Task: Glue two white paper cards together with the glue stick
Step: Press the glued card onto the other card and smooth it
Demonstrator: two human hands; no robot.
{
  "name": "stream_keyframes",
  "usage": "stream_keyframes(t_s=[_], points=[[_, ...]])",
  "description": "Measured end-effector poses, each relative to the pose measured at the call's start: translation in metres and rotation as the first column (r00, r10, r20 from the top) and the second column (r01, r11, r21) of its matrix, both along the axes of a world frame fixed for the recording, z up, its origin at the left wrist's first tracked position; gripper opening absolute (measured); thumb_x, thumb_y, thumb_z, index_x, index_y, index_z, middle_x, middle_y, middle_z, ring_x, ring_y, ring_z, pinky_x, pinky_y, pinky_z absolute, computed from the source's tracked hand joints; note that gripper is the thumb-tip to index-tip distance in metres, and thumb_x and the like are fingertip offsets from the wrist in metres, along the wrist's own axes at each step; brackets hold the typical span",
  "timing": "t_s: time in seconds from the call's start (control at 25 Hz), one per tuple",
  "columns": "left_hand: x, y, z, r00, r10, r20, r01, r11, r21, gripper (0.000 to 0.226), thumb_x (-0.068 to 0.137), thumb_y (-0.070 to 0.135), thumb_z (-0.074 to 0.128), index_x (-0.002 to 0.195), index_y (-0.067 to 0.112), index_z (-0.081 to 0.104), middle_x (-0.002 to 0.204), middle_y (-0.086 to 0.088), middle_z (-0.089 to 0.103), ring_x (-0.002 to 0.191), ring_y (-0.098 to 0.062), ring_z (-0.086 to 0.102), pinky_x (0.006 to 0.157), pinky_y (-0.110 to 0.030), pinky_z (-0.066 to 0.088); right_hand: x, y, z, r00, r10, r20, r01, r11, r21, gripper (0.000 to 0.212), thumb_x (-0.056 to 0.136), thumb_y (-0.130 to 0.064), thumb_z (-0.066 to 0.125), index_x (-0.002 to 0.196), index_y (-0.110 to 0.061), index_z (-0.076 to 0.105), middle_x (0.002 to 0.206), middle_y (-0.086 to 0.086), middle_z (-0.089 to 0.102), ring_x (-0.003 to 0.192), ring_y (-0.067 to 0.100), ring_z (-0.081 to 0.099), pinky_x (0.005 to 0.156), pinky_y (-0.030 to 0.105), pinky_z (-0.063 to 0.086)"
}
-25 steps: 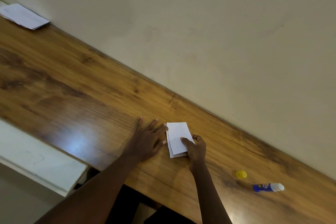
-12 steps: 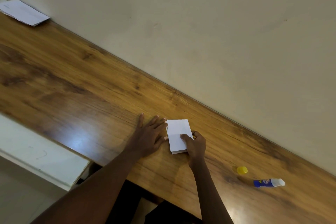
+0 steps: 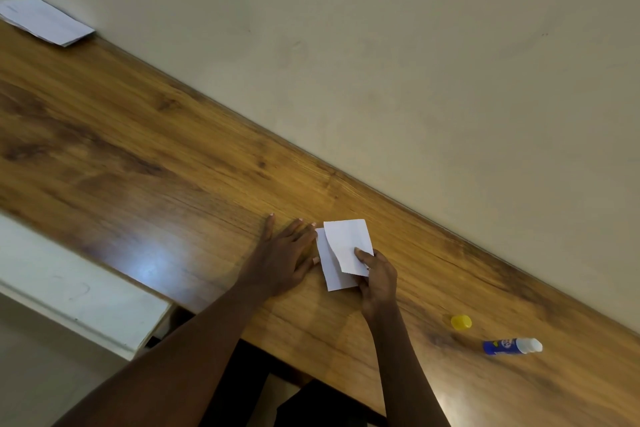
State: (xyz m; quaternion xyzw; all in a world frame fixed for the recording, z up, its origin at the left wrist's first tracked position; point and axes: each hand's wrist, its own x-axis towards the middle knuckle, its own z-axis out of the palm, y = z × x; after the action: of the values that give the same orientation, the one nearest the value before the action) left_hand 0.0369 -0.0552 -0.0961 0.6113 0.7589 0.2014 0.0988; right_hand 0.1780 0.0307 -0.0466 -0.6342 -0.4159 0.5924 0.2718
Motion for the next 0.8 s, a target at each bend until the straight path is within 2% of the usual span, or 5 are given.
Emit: stream_keyframes(t_s=[0.16,0.24,0.48,0.72,0.8], points=[[0.0,-0.001,0.002,1.0,-0.002,0.021,0.002,1.0,0.024,0.051,0.091,0.044,0.039,0.136,0.02,0.034,0.156,-0.001,0.018,0.143,-0.015,0.017,0.114,-0.052,-0.008,-0.002,-0.002,0.002,0.996,0.064,0.063,-0.066,0.998,0.024,0.009,0.077,-0.012,0.066,0.081,-0.012,0.059,0.093,0.006,0.059,0.082,0.021,0.055,0.064,0.032,0.046],[0.0,-0.001,0.004,1.0,-0.003,0.016,0.003,1.0,0.012,0.05,0.091,0.044,0.039,0.135,0.021,0.034,0.157,-0.001,0.014,0.143,-0.016,0.016,0.114,-0.052,-0.008,-0.003,-0.002,0.004,0.993,0.079,0.089,-0.081,0.996,0.026,0.011,0.077,-0.012,0.067,0.072,-0.015,0.057,0.086,0.003,0.058,0.077,0.019,0.053,0.059,0.028,0.043],[-0.001,-0.001,0.004,1.0,-0.007,0.029,0.007,1.0,-0.007,0.055,0.09,0.044,0.039,0.139,0.021,0.028,0.156,0.002,0.018,0.144,-0.016,0.014,0.114,-0.052,-0.009,-0.006,-0.001,0.006,0.985,0.077,0.152,-0.084,0.996,0.035,0.019,0.075,-0.012,0.068,0.061,-0.016,0.055,0.073,0.001,0.057,0.073,0.021,0.054,0.062,0.032,0.043],[-0.001,0.001,0.0,0.998,0.022,0.058,-0.022,1.0,0.008,0.065,0.088,0.043,0.045,0.142,0.018,0.02,0.154,-0.003,0.025,0.142,-0.018,0.02,0.113,-0.05,-0.009,-0.011,0.006,0.005,0.967,0.068,0.247,-0.079,0.996,0.033,0.016,0.071,-0.011,0.07,0.063,-0.006,0.059,0.089,0.017,0.064,0.086,0.034,0.06,0.073,0.042,0.046],[0.0,0.001,-0.001,0.999,0.009,0.039,-0.01,1.0,0.024,0.059,0.088,0.042,0.044,0.14,0.023,0.024,0.155,-0.002,0.022,0.142,-0.017,0.02,0.113,-0.052,-0.008,-0.012,0.008,0.005,0.965,0.065,0.254,-0.071,0.997,0.017,0.015,0.07,-0.01,0.071,0.062,-0.006,0.059,0.087,0.016,0.064,0.086,0.033,0.06,0.073,0.04,0.044]])
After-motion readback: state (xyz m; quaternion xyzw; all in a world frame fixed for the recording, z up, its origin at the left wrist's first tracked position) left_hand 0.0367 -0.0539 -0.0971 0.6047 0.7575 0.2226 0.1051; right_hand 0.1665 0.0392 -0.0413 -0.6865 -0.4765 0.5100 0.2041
